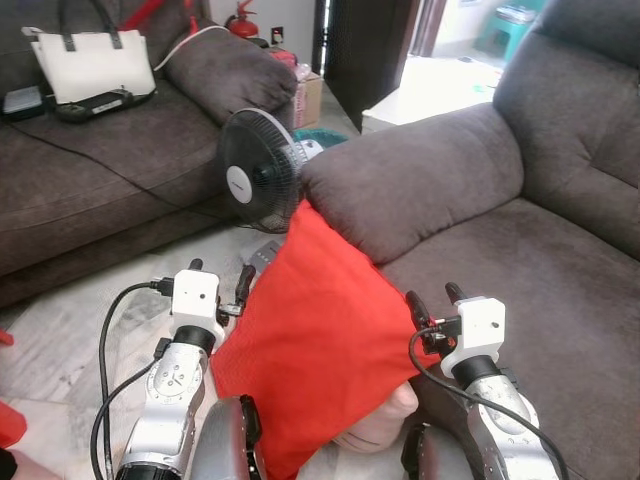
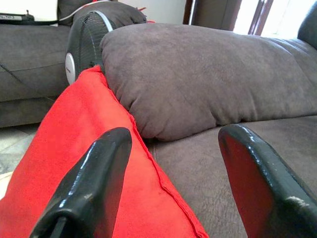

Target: Move the pillow to the sofa from floor

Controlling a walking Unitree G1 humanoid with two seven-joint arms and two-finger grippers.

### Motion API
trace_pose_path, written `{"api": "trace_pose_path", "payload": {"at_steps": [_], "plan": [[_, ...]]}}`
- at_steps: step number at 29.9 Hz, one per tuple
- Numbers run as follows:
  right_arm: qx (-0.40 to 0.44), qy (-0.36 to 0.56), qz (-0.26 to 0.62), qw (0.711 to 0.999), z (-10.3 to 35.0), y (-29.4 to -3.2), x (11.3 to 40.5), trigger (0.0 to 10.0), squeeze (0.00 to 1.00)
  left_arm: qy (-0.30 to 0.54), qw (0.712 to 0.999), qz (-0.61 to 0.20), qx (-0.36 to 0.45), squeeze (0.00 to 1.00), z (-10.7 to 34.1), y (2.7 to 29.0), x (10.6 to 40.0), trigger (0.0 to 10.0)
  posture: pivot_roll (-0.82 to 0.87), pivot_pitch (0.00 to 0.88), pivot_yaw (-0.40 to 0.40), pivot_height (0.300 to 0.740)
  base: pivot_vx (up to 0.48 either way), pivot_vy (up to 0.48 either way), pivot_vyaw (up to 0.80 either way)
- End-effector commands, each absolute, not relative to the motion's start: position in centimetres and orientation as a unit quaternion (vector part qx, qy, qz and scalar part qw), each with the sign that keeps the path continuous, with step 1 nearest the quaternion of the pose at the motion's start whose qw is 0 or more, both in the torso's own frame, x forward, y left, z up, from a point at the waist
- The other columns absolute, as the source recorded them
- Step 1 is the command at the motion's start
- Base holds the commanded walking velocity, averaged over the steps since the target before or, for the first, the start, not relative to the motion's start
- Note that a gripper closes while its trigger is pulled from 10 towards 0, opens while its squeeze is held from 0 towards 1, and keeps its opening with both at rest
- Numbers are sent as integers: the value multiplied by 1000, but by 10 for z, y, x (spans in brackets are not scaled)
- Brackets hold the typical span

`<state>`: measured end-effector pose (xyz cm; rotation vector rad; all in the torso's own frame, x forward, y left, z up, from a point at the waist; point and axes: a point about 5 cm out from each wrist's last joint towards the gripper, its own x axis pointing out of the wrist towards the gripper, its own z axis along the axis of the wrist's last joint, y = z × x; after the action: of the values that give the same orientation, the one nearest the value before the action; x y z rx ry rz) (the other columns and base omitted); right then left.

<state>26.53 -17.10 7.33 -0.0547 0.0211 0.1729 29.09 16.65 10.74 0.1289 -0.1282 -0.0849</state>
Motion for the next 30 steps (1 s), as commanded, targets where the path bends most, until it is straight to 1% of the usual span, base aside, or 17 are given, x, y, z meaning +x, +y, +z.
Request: {"api": "trace_pose_path", "payload": {"at_steps": [1,12,17,20,22,24,26,30], "plan": [[-28,16,86,996,73,-172,267,10000,0,-63,995,-43,64,0,106,166,291,10000,105,0,-51,492,0,0,0],[-30,18,97,995,73,-166,269,10000,0,-64,995,-41,64,0,107,166,290,10000,111,0,-54,492,0,0,0],[-49,37,99,993,71,-166,270,10000,0,-63,995,-41,64,0,106,165,291,10000,112,0,-56,492,0,0,0],[-45,43,103,993,71,-164,273,10000,0,-63,995,-41,63,0,107,165,291,10000,112,0,-59,492,0,0,0],[-35,59,110,992,73,-157,281,10000,0,-64,995,-41,61,0,107,164,291,10000,115,0,-66,492,0,0,0],[-35,67,110,991,73,-155,283,10000,0,-64,995,-41,61,0,107,163,291,10000,115,0,-66,492,0,0,0],[-16,76,113,991,74,-150,291,10000,0,-66,995,-40,59,0,109,163,291,10000,118,0,-69,492,0,0,0],[-11,95,101,990,71,-154,301,10000,0,-68,995,-39,57,0,110,161,291,10000,117,0,-71,492,0,0,0]]}}
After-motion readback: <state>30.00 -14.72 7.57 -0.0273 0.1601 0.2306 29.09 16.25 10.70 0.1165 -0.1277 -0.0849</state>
